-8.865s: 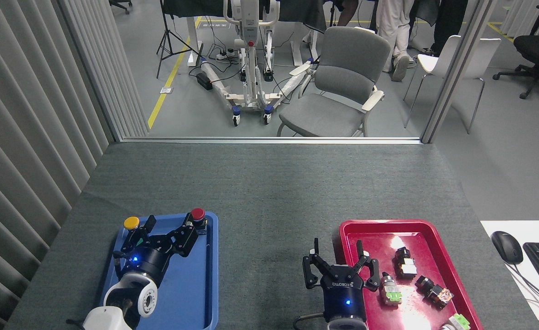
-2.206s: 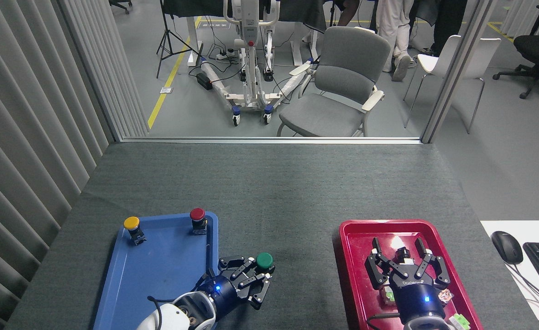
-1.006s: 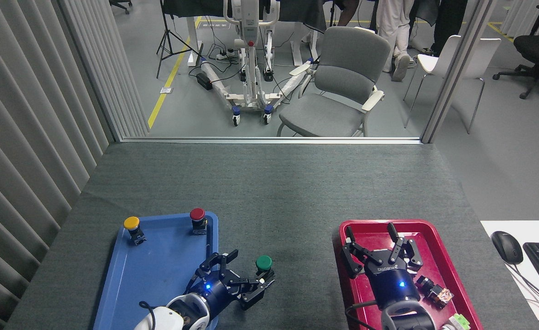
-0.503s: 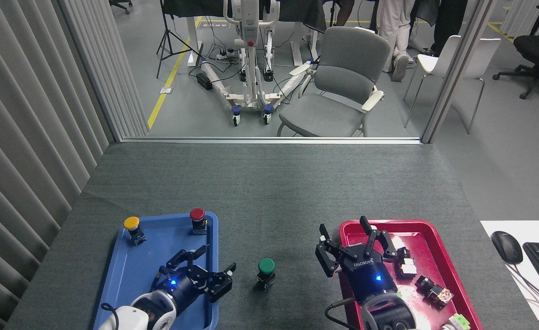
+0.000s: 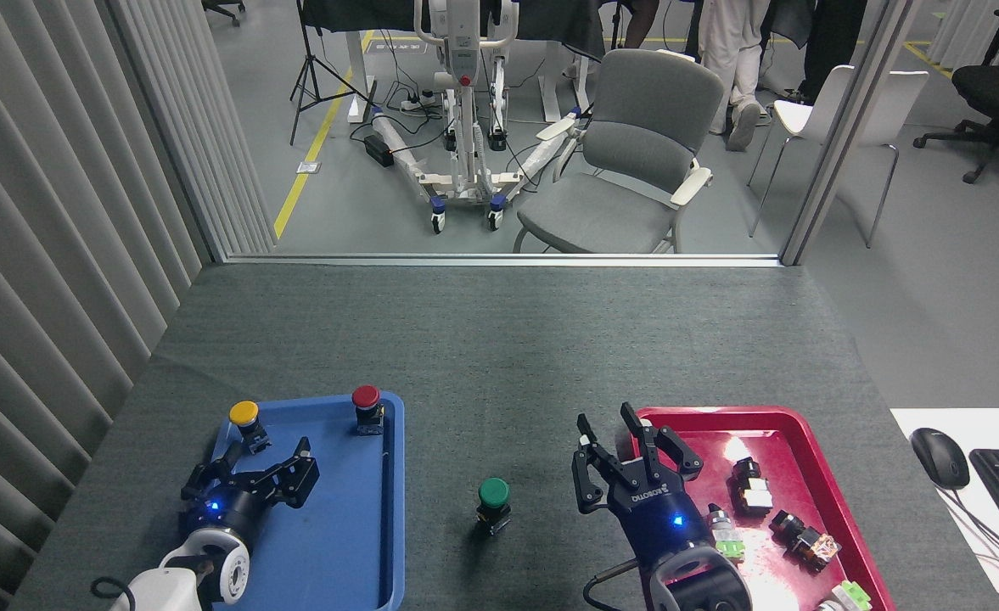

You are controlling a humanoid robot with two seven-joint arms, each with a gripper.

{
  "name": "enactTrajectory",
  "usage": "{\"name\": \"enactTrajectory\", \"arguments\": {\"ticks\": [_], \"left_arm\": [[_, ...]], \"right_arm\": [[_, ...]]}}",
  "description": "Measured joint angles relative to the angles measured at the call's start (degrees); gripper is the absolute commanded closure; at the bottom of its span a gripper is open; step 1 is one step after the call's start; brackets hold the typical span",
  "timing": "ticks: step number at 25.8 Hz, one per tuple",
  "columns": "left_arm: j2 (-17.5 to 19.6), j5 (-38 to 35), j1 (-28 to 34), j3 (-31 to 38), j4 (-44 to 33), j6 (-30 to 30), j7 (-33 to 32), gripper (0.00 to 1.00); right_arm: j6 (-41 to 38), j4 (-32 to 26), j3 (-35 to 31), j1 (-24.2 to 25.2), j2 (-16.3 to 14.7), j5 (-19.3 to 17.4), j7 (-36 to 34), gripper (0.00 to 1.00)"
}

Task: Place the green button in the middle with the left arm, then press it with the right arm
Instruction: 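Withdraw the left gripper back over the blue tray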

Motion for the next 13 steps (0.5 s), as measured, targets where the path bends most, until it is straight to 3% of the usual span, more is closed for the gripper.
{"name": "enactTrajectory", "arguments": {"ticks": [2, 5, 6, 8, 10, 13], "left_arm": [[-0.1, 0.0, 0.0, 0.1, -0.6, 1.8, 0.0, 0.00], [-0.1, 0.0, -0.1, 0.2, -2.2, 3.0, -0.8, 0.00], [-0.2, 0.0, -0.4, 0.2, -2.7, 3.1, -1.3, 0.00], [-0.6, -0.2, -1.0, 0.3, -3.2, 3.4, -2.1, 0.00], [-1.5, -0.9, -1.3, 0.2, -3.5, 3.4, -2.7, 0.00], [-2.4, -1.8, -1.6, 0.2, -3.6, 3.6, -3.0, 0.00]], "right_arm": [[-0.6, 0.1, 0.1, 0.0, 0.0, 0.0, 0.0, 0.48], [-1.1, 0.1, 0.0, -0.1, 0.0, 0.3, 0.6, 0.40], [-1.2, 0.0, 0.0, -0.1, 0.1, 0.6, 0.8, 0.35], [-1.2, -0.2, -0.1, 0.2, 0.1, 1.0, 1.3, 0.14], [-0.1, -0.4, -0.4, 0.4, 0.0, 1.2, 1.5, 0.07], [2.7, -0.6, -0.6, 0.5, 0.1, 1.3, 1.7, 0.06]]}}
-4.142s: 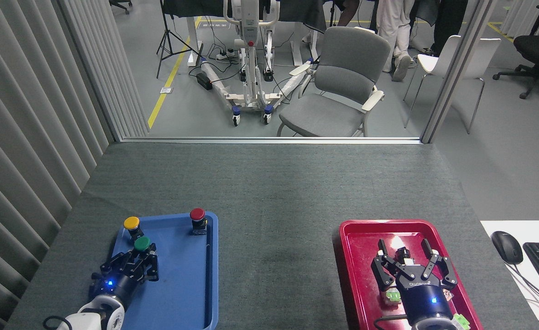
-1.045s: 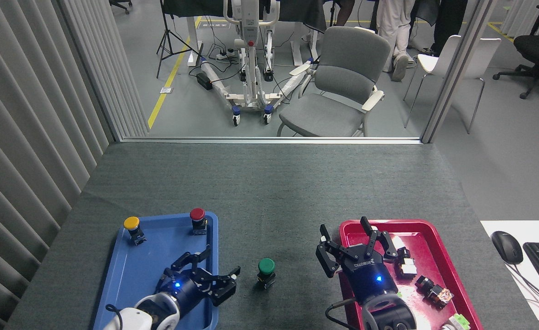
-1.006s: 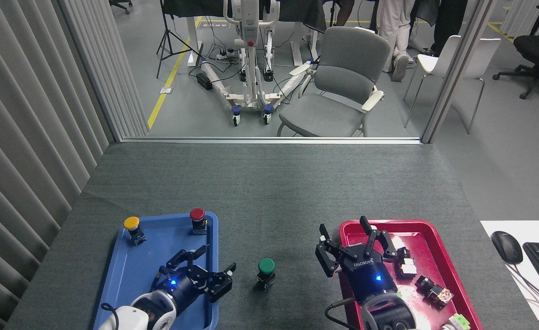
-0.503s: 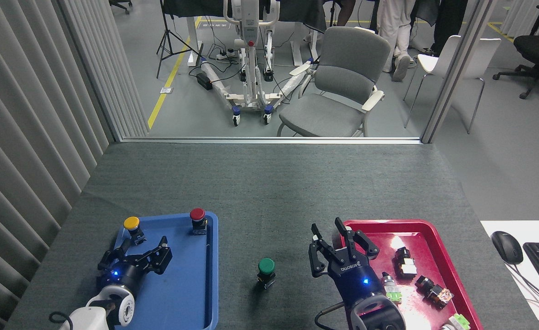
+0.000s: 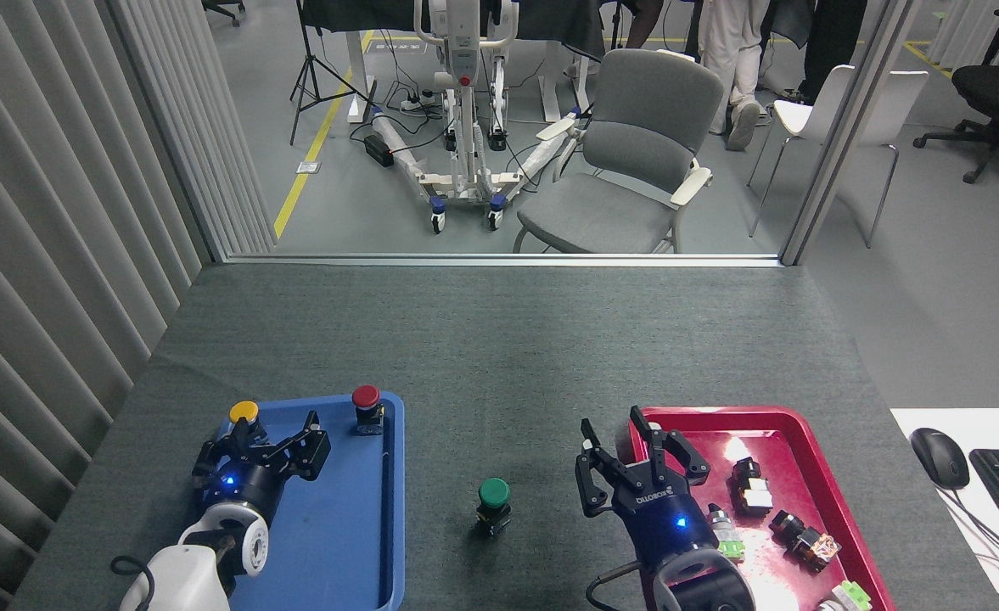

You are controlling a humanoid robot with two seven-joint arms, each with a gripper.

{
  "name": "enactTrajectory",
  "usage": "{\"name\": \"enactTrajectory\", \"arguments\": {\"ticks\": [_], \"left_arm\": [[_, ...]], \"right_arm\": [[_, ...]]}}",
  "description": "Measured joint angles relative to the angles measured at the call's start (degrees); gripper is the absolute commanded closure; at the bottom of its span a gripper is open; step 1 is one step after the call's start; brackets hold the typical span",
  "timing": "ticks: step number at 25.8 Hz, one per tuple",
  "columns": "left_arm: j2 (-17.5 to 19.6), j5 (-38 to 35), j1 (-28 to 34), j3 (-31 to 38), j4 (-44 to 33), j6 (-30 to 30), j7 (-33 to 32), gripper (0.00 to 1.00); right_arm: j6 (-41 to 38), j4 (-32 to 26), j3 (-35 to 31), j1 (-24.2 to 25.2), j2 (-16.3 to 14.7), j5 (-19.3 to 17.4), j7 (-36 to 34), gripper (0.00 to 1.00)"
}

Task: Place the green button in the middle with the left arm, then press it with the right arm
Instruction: 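Withdraw the left gripper back over the blue tray, then move the right gripper over the green button and press down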

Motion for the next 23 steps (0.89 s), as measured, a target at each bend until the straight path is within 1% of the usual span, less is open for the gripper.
{"name": "enactTrajectory", "arguments": {"ticks": [2, 5, 8, 12, 14, 19, 23], "left_arm": [[-0.2, -0.3, -0.2, 0.0, -0.1, 0.0, -0.1, 0.00], [-0.4, -0.4, -0.3, 0.0, -0.1, -0.1, -0.2, 0.00], [-0.5, -0.4, -0.9, 0.0, -0.2, -0.2, -0.3, 0.00], [-0.2, -0.4, -2.5, 0.0, -0.5, -0.5, -1.1, 0.00], [-0.1, -0.5, -3.4, 0.0, -0.4, -0.7, -1.1, 0.00], [0.2, -0.2, -4.2, 0.0, -0.2, -0.9, -1.2, 0.00], [0.3, -0.5, -4.3, 0.1, 0.2, -1.0, -1.1, 0.00]], "right_arm": [[1.2, -0.1, 0.0, 0.0, 0.1, 0.0, 0.0, 0.06], [2.0, -0.1, 0.1, 0.1, 0.1, 0.0, -0.2, 0.14], [2.1, -0.2, 0.4, 0.1, 0.2, -0.1, -0.2, 0.27], [0.1, -0.2, 1.4, 0.1, 0.2, -0.2, -0.5, 0.53], [-1.9, 0.0, 1.9, 0.0, 0.2, -0.3, -0.1, 0.61], [-5.6, 0.4, 2.3, 0.0, 0.2, -0.4, 0.6, 0.66], [-6.7, 0.5, 2.6, -0.1, 0.2, -0.5, 0.8, 0.74]]}}
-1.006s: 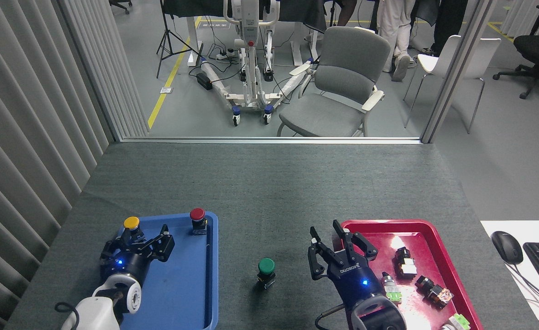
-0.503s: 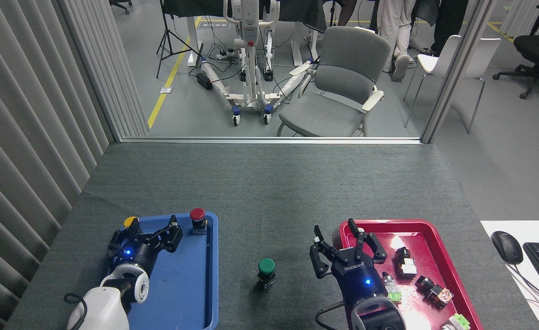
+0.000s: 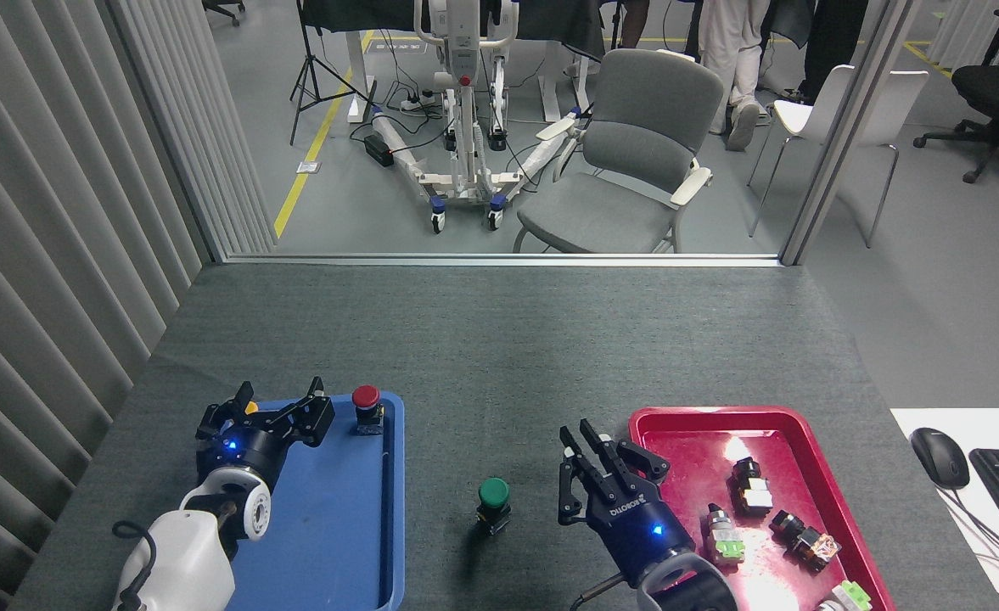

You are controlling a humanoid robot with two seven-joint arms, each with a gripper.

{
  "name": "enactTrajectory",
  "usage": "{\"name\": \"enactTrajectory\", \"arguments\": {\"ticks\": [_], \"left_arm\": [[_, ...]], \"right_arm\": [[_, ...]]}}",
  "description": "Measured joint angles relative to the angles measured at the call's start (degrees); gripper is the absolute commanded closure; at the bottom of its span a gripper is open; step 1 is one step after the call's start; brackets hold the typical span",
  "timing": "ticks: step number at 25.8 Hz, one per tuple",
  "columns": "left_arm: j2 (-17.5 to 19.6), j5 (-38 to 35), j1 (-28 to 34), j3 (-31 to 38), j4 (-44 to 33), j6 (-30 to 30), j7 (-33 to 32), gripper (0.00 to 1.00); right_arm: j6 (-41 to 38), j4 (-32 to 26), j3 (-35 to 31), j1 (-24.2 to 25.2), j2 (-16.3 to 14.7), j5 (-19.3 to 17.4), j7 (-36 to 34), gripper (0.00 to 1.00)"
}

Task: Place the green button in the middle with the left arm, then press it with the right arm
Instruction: 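Move the right gripper over the green button and press down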

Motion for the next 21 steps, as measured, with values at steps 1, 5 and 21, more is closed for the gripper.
{"name": "enactTrajectory", "arguments": {"ticks": [1, 5, 21], "left_arm": [[0.0, 0.0, -0.1, 0.0, 0.1, 0.0, 0.0, 0.00], [0.4, 0.1, -0.3, 0.0, 0.2, 0.1, -0.2, 0.00], [1.3, 0.7, -1.3, 1.1, 0.1, 0.0, -0.8, 0.00]], "right_arm": [[-0.3, 0.1, 0.2, -0.1, 0.0, 0.0, 0.0, 0.76], [-0.9, 0.3, 0.8, -0.2, 0.0, 0.0, 0.7, 0.89], [-5.8, 4.2, 3.5, -3.2, 1.5, -0.1, 5.4, 1.00]]}}
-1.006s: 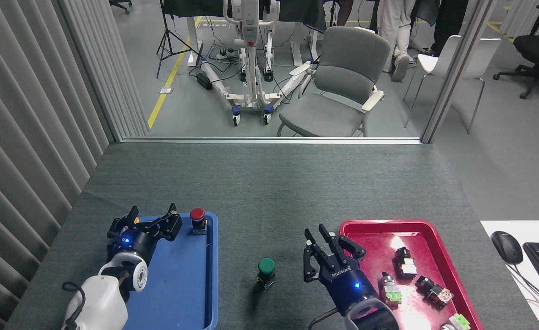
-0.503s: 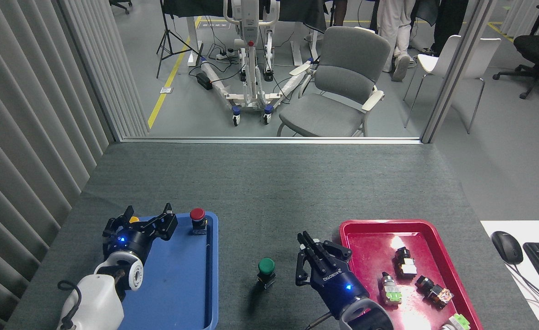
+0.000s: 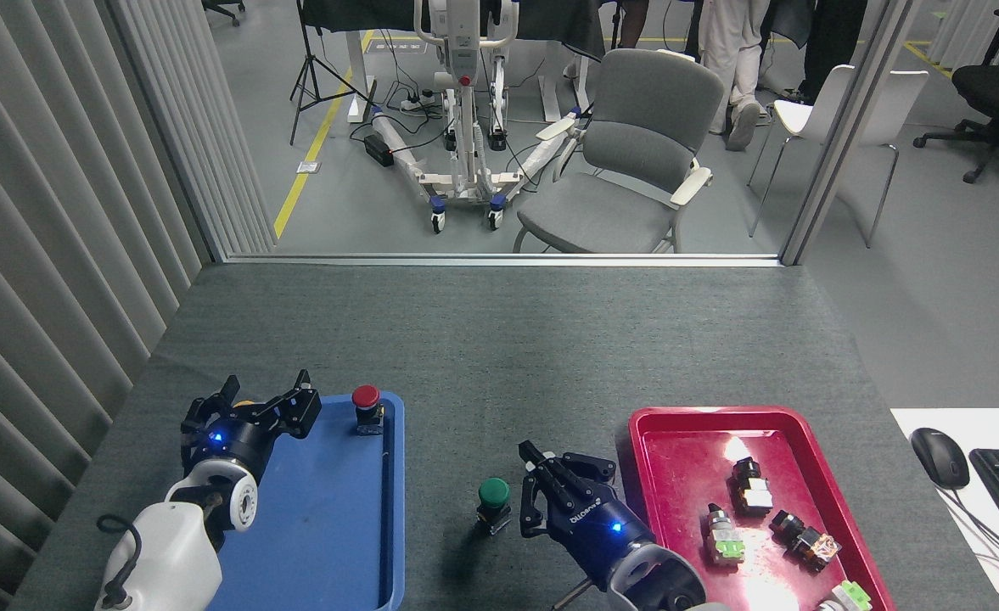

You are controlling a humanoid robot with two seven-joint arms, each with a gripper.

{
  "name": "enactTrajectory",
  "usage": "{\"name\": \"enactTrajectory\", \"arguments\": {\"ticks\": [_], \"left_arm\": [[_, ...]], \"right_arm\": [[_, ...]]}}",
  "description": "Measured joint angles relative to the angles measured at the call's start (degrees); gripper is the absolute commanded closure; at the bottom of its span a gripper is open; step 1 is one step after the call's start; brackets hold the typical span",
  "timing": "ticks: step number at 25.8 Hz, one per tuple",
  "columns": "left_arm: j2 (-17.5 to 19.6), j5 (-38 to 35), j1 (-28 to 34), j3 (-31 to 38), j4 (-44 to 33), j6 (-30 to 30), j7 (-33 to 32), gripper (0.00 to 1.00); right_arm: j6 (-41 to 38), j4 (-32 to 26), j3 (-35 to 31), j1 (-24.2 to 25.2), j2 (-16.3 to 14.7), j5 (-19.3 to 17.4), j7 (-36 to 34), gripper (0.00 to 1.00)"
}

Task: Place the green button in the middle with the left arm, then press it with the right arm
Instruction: 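Move the right gripper over the green button and press down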

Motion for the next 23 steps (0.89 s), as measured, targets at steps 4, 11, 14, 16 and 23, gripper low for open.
{"name": "enactTrajectory", "arguments": {"ticks": [4, 11, 14, 16, 23], "left_arm": [[0.0, 0.0, -1.0, 0.6, -0.4, 0.0, -1.0, 0.00], [-0.2, 0.0, -1.8, 1.0, -0.9, -0.3, -1.7, 0.00], [-0.4, 0.1, -2.2, 1.5, -0.9, -0.4, -1.7, 0.00], [-0.5, 0.1, -2.4, 1.8, -0.4, -0.4, -1.3, 0.00], [-0.2, 0.2, -2.5, 2.9, 0.7, -0.3, -0.8, 0.00]], "right_arm": [[0.0, 1.4, 1.2, -0.7, 0.2, 0.0, 0.0, 1.00], [0.1, 4.3, 3.4, -2.4, 0.4, 0.0, 0.1, 1.00], [0.1, 5.6, 3.8, -3.0, 0.4, 0.0, 0.0, 1.00], [0.3, 6.3, 4.4, -3.1, 0.5, -0.1, 0.0, 1.00], [0.5, 8.6, 7.2, -4.1, 0.5, -0.4, -0.1, 1.00]]}}
